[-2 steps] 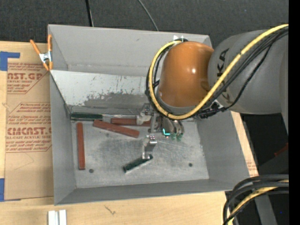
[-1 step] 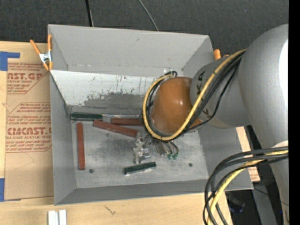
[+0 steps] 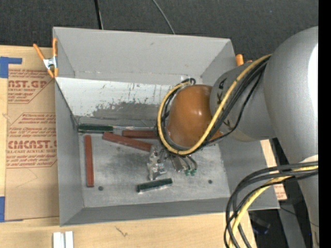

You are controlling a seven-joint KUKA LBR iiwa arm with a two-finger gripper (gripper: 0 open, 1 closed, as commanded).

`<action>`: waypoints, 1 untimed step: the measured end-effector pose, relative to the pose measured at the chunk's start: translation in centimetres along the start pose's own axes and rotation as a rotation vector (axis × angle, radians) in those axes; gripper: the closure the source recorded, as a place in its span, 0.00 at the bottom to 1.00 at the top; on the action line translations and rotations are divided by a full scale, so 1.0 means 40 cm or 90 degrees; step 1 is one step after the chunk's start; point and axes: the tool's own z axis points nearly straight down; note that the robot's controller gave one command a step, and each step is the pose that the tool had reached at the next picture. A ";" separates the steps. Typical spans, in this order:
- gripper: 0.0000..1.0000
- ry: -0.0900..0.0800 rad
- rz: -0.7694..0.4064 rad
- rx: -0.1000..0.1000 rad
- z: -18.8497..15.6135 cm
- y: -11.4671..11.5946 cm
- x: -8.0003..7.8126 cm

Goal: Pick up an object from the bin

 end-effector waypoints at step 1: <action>0.00 0.012 -0.062 0.000 -0.118 -0.013 -0.155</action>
Offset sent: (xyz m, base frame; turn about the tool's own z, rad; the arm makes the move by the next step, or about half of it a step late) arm 0.0000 0.0000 0.0000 0.0000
